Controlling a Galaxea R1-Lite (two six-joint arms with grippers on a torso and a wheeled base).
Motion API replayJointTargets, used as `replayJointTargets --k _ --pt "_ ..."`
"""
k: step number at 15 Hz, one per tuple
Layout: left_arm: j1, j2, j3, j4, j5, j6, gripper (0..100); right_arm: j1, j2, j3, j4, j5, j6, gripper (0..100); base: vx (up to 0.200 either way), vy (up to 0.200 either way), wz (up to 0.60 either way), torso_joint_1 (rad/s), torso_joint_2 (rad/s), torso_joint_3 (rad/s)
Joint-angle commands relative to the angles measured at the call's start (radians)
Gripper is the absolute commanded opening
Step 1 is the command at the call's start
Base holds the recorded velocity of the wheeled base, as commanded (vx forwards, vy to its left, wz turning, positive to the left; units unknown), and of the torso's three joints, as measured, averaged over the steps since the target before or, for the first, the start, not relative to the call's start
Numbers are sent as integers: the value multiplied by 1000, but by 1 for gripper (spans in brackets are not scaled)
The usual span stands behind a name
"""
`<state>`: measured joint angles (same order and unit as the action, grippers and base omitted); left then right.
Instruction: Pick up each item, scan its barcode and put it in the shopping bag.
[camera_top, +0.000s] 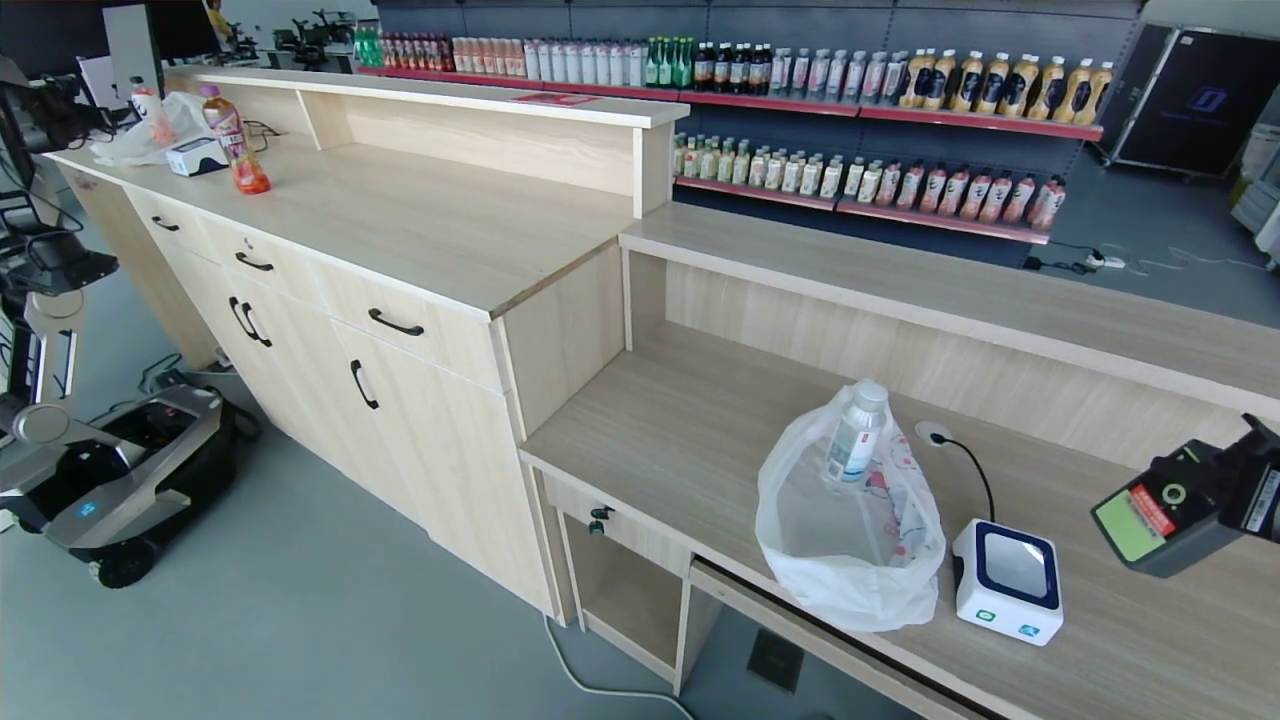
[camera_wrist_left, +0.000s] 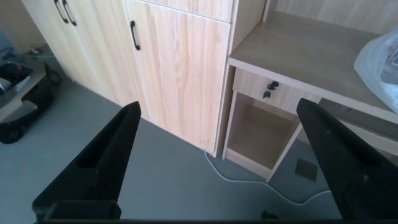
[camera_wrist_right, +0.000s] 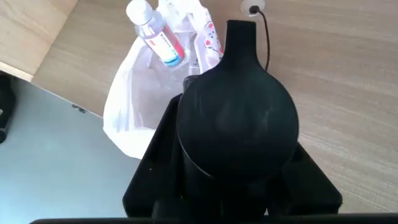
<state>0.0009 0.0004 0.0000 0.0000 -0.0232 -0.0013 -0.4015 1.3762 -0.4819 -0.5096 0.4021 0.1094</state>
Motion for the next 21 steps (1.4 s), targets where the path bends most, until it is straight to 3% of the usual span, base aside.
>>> replayJointTargets --k 1,6,21 --pt "1 1 0 0 0 0 100 -60 224 -76 -63 23 35 0 0 0 0 0 0 0" --pt "1 1 0 0 0 0 100 -115 343 -99 -63 58 39 0 0 0 0 0 0 0" --pt "1 1 0 0 0 0 100 -109 469 -121 -83 60 38 0 0 0 0 0 0 0"
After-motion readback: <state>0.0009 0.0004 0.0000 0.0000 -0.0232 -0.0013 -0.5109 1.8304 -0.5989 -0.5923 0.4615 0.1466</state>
